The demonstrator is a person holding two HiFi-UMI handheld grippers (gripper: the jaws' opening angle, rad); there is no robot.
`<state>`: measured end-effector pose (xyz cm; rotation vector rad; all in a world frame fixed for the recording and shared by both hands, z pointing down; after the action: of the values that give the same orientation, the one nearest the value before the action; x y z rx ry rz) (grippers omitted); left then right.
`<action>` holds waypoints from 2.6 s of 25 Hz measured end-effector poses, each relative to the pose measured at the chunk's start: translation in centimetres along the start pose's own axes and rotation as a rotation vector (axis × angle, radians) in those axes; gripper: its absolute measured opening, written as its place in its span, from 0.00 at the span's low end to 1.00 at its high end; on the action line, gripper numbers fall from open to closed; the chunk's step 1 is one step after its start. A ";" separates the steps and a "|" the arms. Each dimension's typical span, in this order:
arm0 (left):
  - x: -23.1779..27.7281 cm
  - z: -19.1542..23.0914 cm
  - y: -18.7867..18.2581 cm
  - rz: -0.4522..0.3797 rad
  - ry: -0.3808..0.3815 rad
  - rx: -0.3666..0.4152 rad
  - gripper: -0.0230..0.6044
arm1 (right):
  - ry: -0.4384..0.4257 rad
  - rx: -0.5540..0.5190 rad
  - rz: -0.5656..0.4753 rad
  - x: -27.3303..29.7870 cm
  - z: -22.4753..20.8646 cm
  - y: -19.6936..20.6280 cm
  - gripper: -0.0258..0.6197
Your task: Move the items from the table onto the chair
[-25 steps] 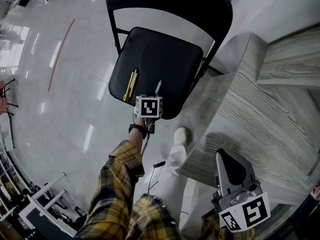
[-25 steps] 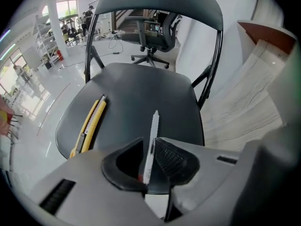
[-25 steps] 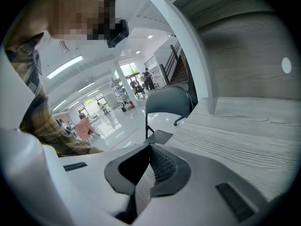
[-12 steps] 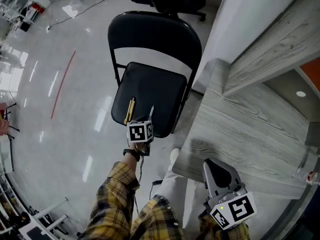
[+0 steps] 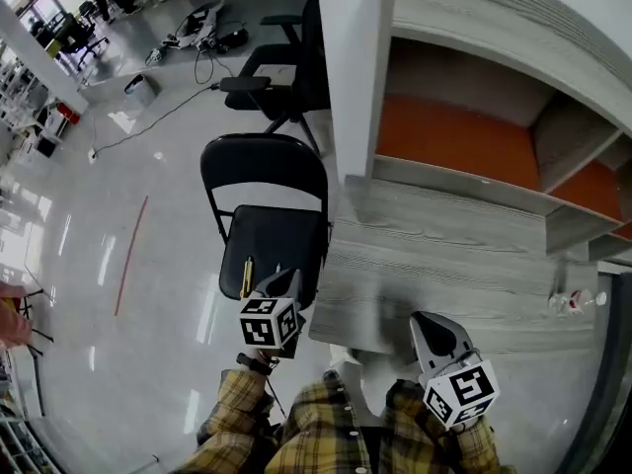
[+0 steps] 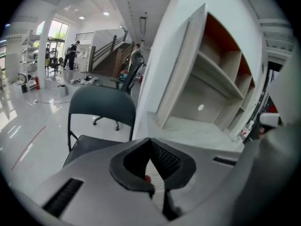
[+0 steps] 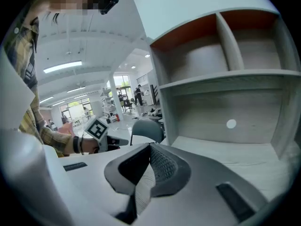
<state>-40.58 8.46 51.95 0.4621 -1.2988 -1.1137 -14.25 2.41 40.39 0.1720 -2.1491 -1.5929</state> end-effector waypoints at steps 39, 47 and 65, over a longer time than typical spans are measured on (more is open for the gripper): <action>13.3 -72.2 12.9 0.042 0.696 0.425 0.59 | 0.727 0.345 -0.135 -47.1 -32.5 7.6 0.07; 16.6 -73.0 15.4 0.065 0.692 0.501 0.61 | 0.747 0.378 -0.110 -47.6 -33.4 8.5 0.07; 16.4 -72.1 14.1 0.077 0.668 0.506 0.56 | 0.714 0.377 -0.120 -47.1 -34.0 8.4 0.07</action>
<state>28.84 -20.57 52.15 1.0488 -0.9693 -0.4758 43.53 -7.57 42.51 0.8597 -1.8407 -0.9449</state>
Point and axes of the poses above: the fingertips, and each gripper's own axes: x forward along the fingers, z to its left, y out of its underside, the point moved 4 cm from there along -x, backward along the fingers, and after that the axes turned 9 degrees about -z, right-handed, at the moved point
